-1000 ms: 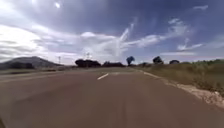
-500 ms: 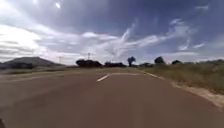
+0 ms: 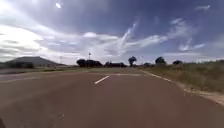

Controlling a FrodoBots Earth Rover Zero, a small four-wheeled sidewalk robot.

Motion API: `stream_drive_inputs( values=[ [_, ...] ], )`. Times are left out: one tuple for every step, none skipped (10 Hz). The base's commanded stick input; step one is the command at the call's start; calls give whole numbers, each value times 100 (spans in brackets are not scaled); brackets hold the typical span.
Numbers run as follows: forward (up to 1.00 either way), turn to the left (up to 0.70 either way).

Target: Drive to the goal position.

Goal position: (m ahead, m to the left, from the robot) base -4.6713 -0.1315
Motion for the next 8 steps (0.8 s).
stream_drive_inputs(
  values=[
    [100, -31],
    [100, -26],
    [100, -17],
    [100, -8],
    [100, 0],
    [100, 0],
    [100, 0],
    [100, 0]
  ],
)
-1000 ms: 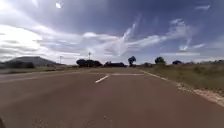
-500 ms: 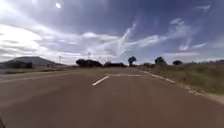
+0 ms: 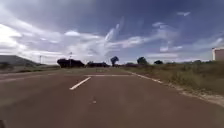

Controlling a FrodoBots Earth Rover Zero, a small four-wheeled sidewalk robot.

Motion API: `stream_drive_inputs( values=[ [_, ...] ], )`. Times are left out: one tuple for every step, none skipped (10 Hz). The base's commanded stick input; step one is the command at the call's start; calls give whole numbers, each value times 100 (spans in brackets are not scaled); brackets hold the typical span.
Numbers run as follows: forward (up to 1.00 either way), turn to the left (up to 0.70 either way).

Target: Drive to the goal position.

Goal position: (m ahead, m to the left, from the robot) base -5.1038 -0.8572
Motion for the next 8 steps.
stream_drive_inputs(
  values=[
    [100, 0],
    [100, 0],
    [100, 0],
    [100, -7],
    [100, -19],
    [100, -30],
    [100, 0],
    [100, 0]
  ],
)
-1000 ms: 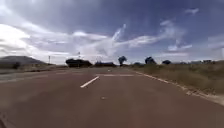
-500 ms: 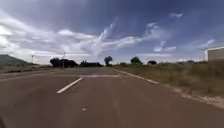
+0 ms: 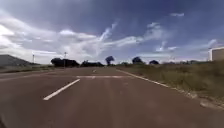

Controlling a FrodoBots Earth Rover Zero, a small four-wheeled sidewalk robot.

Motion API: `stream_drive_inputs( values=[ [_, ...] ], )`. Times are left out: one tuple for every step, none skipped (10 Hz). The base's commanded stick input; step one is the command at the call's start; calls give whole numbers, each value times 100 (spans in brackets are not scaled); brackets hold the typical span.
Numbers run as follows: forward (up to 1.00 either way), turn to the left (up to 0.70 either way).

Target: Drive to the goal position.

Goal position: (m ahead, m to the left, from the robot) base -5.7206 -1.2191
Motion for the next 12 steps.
stream_drive_inputs(
  values=[
    [100, 0],
    [100, 0],
    [100, 0],
    [100, 0],
    [100, 0],
    [100, 0],
    [100, 0],
    [100, 0],
    [100, 0],
    [100, 0],
    [100, 2],
    [100, 15]
  ],
)
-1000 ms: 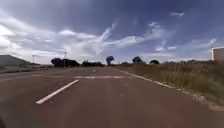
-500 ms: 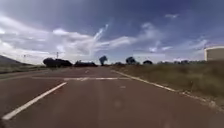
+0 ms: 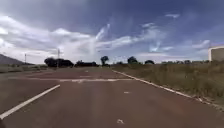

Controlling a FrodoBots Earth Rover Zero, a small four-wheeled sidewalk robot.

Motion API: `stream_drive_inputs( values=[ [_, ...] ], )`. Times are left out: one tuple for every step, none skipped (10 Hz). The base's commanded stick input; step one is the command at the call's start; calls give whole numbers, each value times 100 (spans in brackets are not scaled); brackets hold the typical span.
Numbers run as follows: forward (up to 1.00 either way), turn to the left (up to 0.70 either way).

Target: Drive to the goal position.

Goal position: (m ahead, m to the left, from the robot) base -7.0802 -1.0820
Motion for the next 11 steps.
stream_drive_inputs(
  values=[
    [100, 28],
    [100, 33],
    [100, 23],
    [100, 12],
    [100, 2],
    [100, 0],
    [100, 0],
    [100, 0],
    [100, 0],
    [100, 0],
    [100, 0]
  ],
)
